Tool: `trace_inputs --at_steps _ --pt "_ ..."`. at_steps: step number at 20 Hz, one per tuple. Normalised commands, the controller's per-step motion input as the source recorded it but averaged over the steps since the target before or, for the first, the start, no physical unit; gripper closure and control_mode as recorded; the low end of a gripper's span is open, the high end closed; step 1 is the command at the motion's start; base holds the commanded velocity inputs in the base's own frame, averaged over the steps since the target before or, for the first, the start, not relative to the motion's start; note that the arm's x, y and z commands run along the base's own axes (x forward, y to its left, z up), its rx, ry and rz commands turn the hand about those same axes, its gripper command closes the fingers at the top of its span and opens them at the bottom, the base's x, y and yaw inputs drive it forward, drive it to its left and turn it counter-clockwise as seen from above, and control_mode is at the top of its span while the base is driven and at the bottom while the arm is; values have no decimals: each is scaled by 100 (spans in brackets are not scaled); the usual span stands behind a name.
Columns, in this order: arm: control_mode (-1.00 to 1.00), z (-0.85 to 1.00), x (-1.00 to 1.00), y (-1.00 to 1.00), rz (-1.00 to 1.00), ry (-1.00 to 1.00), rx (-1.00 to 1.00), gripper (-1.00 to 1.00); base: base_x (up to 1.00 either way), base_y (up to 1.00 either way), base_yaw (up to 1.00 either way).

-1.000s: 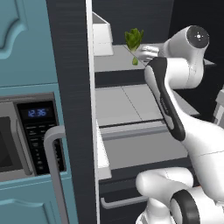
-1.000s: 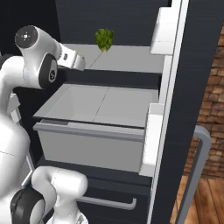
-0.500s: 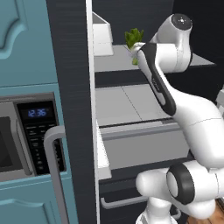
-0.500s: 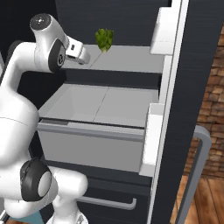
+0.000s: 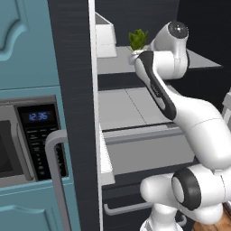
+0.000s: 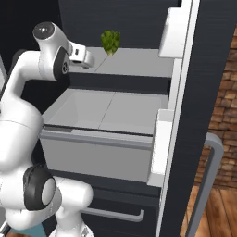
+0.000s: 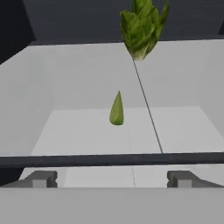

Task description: Take the lemon wedge from the fridge and place it on the plate with fish on the dining counter.

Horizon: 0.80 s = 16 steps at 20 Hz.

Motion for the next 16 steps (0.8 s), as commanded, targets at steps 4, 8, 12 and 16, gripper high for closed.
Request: trace_inputs --at_steps 4,8,12,16 --pt "-100 0 53 0 1 -1 0 -100 0 0 0" --pt "-100 0 59 0 0 0 0 -100 0 0 0" --pt "-100 0 42 0 0 1 0 -100 0 0 0" --pt "-100 0 20 0 0 2 0 -100 0 0 0"
